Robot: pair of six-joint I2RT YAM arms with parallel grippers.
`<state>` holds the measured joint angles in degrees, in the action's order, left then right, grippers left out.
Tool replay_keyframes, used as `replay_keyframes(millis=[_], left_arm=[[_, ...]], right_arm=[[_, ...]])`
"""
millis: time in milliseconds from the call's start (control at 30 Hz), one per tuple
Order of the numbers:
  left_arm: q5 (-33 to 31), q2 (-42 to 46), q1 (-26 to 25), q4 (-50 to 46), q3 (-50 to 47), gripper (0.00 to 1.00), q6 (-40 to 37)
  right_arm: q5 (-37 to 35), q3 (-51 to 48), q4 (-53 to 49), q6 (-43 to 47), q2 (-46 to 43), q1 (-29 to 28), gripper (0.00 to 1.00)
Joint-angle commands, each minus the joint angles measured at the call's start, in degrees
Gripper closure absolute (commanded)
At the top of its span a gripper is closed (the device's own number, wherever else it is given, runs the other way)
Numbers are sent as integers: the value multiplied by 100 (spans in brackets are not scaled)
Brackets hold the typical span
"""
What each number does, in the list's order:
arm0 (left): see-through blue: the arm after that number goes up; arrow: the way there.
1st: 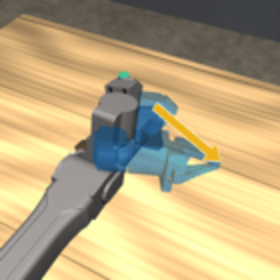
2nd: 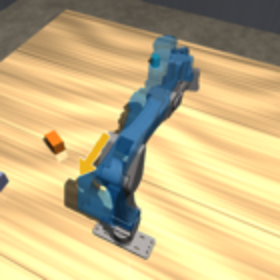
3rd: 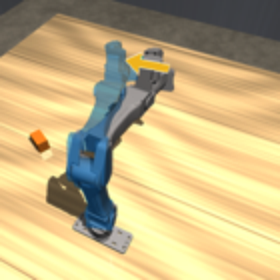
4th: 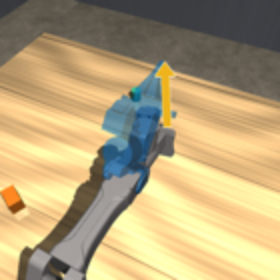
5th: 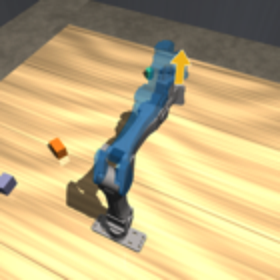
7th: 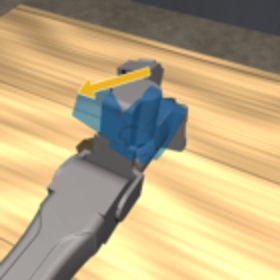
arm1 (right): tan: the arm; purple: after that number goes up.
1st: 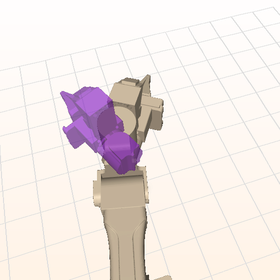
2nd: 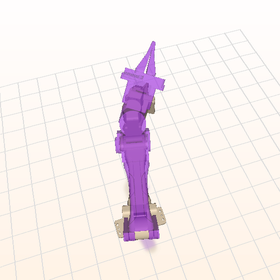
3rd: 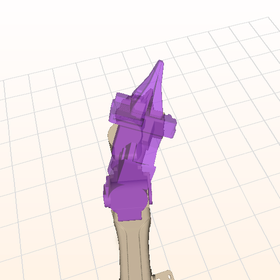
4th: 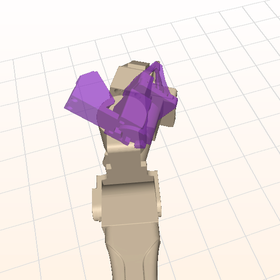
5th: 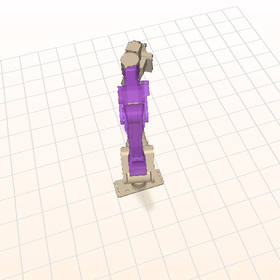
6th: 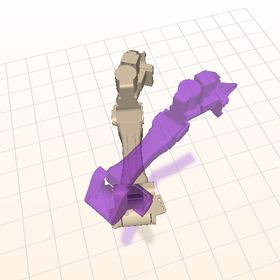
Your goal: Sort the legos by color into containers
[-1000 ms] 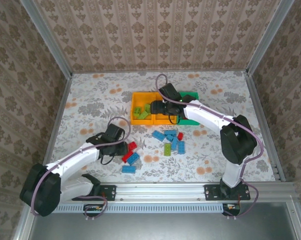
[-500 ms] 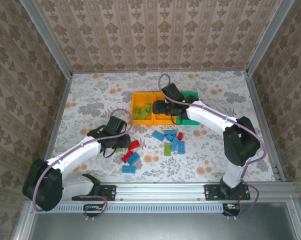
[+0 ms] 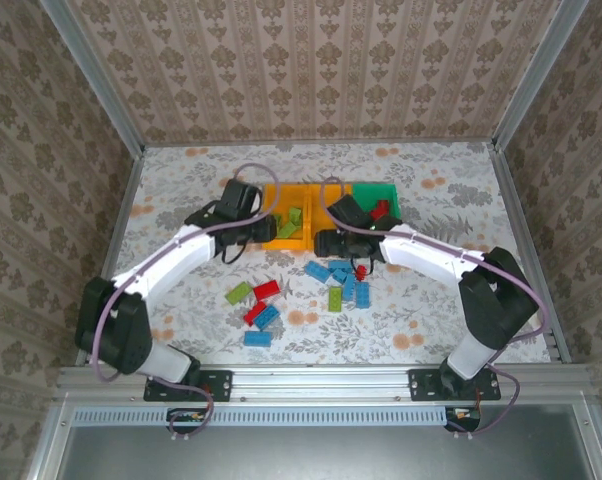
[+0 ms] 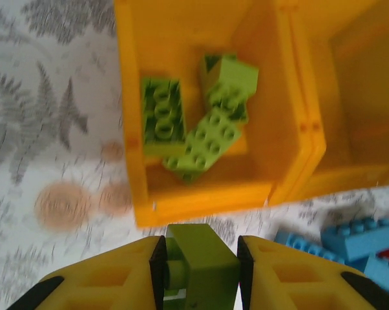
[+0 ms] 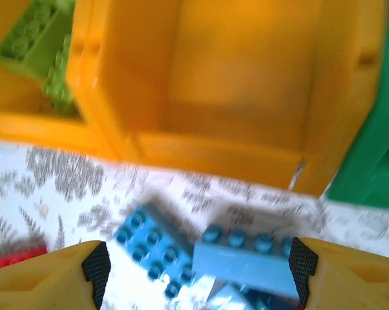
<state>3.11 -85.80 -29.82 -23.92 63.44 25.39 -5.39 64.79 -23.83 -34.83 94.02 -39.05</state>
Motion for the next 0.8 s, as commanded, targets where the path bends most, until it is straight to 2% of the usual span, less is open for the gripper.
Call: replay_keyframes(millis=[0,233,400,767], left_arm=[[416,-550,131,248,574,65,-300],[747,-1688,328,384,1623,65,-391],[918,-2198,511,435,1983,65,-368],[1130,-2332,510,537,1898,59,-281]], right_arm=[[-430,-205,-320,-470,-240,-447,24],[-863,-526,-818,-1400,-308,-1114,24],[-953,-571,-1049,-1728,-307,-1510,27],[-656,-918,-871,-2208,-117,-1681,31]])
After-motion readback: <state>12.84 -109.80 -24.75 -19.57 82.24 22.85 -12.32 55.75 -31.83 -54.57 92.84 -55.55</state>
